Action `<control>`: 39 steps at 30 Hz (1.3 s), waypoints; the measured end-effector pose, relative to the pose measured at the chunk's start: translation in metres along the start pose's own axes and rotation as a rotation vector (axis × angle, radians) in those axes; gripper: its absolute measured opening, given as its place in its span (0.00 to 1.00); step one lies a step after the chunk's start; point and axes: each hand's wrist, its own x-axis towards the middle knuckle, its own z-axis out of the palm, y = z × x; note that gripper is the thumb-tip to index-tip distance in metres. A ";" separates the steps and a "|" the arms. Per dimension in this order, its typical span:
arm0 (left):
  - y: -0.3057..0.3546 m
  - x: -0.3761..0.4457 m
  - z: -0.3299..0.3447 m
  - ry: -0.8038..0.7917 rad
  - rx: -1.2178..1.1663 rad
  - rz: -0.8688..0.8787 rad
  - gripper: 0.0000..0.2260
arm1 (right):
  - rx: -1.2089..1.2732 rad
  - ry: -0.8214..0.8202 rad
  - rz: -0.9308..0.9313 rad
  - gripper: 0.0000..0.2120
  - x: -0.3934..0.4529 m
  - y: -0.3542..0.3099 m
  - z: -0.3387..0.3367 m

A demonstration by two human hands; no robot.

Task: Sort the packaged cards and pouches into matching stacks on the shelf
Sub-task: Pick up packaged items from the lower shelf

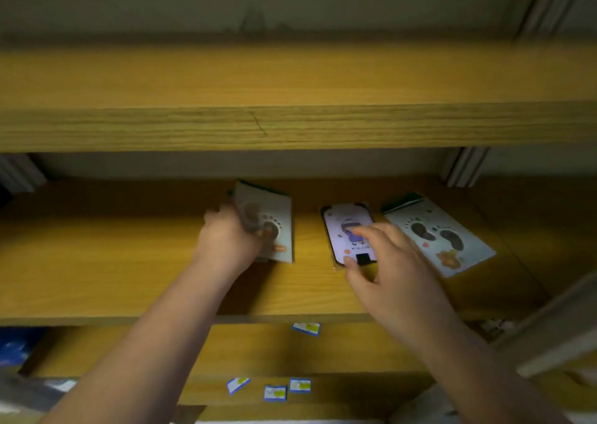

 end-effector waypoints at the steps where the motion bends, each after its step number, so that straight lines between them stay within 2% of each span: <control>1: -0.003 0.000 -0.002 -0.003 -0.158 0.006 0.28 | -0.018 0.002 0.051 0.24 0.000 0.003 0.000; 4: -0.012 -0.011 -0.006 -0.083 -0.657 -0.053 0.13 | -0.127 -0.076 0.240 0.23 0.002 0.010 -0.002; 6: -0.017 -0.021 -0.006 -0.166 -0.818 -0.060 0.07 | -0.228 -0.110 0.314 0.23 0.011 0.010 0.000; 10: -0.024 -0.034 -0.007 -0.243 -0.947 -0.042 0.07 | -0.406 -0.119 0.349 0.39 0.031 0.002 0.014; 12: -0.025 -0.038 -0.007 -0.252 -0.987 -0.037 0.07 | -0.480 -0.122 0.336 0.43 0.039 -0.004 0.023; 20: -0.025 -0.040 -0.011 -0.249 -1.048 -0.042 0.09 | -0.358 -0.182 0.373 0.45 0.048 -0.006 0.018; 23: -0.024 -0.041 -0.011 -0.275 -1.065 -0.035 0.10 | -0.169 -0.185 0.409 0.42 0.046 -0.002 0.012; 28: -0.023 -0.043 -0.008 -0.278 -1.106 -0.031 0.10 | 0.385 -0.175 0.464 0.12 0.034 0.005 -0.001; 31: -0.020 -0.043 -0.004 -0.286 -1.135 -0.050 0.14 | 0.569 -0.134 0.539 0.02 0.019 0.008 -0.008; 35: -0.005 -0.056 0.001 -0.310 -1.123 -0.019 0.11 | 0.889 0.028 0.623 0.05 -0.015 0.018 -0.028; 39: 0.015 -0.079 0.010 -0.359 -1.117 -0.023 0.10 | 1.062 0.151 0.618 0.09 -0.049 0.026 -0.057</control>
